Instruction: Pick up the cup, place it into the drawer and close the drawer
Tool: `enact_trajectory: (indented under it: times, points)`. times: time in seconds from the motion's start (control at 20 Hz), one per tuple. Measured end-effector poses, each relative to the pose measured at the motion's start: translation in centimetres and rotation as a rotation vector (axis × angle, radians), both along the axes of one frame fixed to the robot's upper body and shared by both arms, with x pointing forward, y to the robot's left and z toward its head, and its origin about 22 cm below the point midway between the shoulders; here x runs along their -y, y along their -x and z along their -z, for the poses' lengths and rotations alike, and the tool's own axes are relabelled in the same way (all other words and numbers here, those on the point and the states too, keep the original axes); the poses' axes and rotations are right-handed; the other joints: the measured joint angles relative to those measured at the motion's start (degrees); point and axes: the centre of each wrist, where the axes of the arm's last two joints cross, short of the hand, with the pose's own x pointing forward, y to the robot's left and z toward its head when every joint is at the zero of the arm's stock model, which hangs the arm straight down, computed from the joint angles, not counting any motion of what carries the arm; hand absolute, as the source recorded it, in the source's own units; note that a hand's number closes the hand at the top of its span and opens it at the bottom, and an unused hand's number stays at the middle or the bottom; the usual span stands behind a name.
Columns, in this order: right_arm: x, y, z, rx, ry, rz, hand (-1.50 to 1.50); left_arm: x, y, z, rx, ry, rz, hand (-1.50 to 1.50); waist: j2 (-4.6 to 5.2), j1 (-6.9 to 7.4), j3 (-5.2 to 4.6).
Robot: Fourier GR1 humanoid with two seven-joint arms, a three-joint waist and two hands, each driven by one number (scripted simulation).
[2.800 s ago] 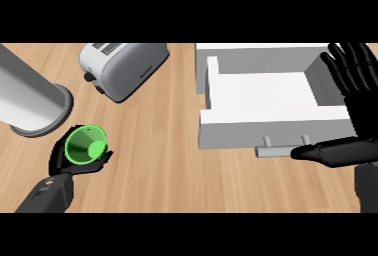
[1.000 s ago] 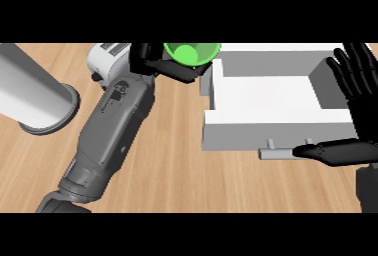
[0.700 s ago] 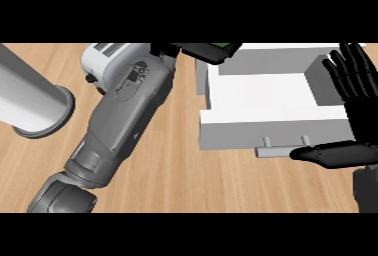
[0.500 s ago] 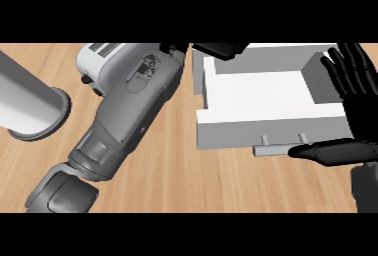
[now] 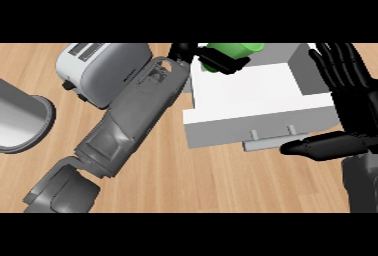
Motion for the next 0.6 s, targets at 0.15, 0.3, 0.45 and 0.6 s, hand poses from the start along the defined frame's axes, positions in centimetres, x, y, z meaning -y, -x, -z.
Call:
enact_trajectory:
  times: [0.15, 0.3, 0.45, 0.6]
  points:
    - [-0.4, -0.2, -0.4, 0.010, 0.006, -0.017, -1.50, -0.2, 0.1, 1.1, -0.037, -0.045, 0.023, 1.50, 0.31, -1.12, 0.00]
    - [-0.7, -0.3, -0.5, 0.016, 0.006, -0.038, -1.50, -0.4, 0.2, 2.0, -0.052, -0.071, 0.034, -1.50, 0.62, -2.42, 0.01]
    - [-1.1, -0.4, -0.7, 0.022, 0.004, -0.085, -1.50, -0.6, 0.5, 2.7, -0.054, -0.037, 0.039, -1.50, 0.91, -3.66, -0.01]
    - [-2.2, -0.7, -0.9, 0.017, -0.004, -0.183, 1.50, -0.6, 0.6, 2.8, -0.048, 0.031, 0.041, -1.50, 1.15, -4.42, -0.04]
